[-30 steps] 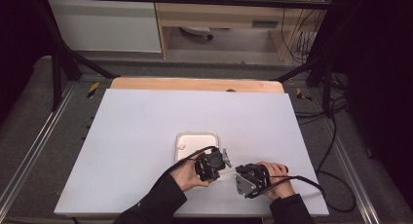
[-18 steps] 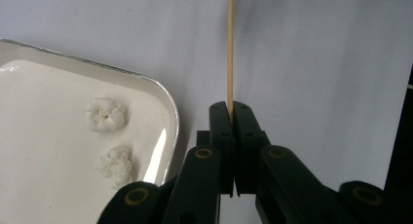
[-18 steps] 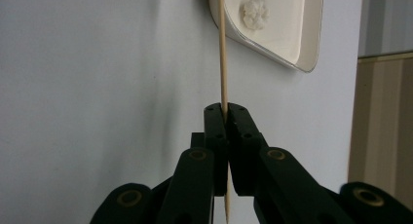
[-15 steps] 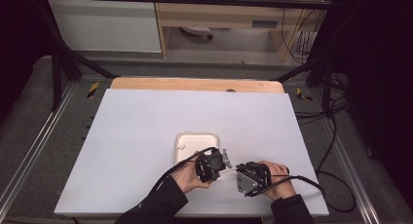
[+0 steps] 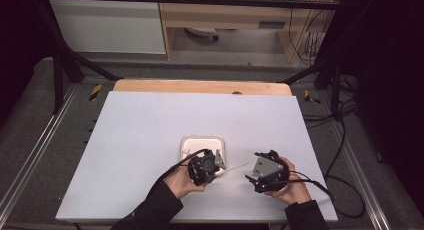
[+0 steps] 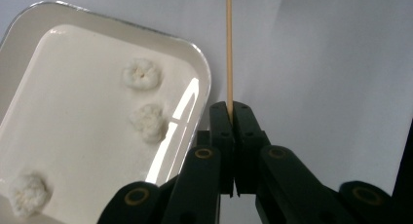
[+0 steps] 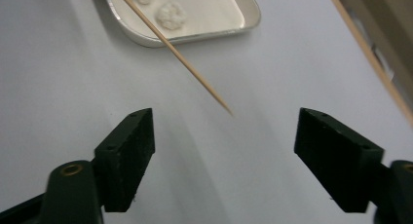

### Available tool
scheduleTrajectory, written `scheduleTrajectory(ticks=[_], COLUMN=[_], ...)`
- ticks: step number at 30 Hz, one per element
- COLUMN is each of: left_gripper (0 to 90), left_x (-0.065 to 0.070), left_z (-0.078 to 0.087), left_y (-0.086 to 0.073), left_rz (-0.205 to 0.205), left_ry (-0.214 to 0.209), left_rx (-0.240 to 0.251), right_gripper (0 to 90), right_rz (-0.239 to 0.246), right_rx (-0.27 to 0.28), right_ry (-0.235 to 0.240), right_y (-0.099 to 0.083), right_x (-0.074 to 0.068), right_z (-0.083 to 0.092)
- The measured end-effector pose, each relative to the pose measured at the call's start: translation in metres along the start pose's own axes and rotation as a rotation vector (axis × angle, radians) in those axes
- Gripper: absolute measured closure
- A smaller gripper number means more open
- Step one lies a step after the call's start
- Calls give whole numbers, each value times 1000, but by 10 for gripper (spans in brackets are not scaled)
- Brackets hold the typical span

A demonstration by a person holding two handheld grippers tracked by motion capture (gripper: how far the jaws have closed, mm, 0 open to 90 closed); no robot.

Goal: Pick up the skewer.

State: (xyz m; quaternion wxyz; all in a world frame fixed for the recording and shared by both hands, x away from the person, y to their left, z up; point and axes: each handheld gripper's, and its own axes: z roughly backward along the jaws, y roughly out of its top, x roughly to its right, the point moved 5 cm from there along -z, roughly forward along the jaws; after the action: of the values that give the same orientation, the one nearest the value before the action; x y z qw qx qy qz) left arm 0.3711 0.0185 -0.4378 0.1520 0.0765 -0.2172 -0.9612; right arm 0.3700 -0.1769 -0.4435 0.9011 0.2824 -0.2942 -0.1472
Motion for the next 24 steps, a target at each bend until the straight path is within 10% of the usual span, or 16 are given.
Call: scheduleTrajectory(ticks=[5, 24], left_gripper=[887, 887], left_x=[-6, -19], left_z=[10, 45], left_y=[-14, -74], left_rz=[42, 226], left_ry=[19, 99], left_rx=[41, 269], right_gripper=[127, 22], right_rz=[-233, -446], right_rx=[-18, 2], right_ry=[37, 111], right_y=[-12, -17], right_x=[6, 3], right_z=[-2, -9])
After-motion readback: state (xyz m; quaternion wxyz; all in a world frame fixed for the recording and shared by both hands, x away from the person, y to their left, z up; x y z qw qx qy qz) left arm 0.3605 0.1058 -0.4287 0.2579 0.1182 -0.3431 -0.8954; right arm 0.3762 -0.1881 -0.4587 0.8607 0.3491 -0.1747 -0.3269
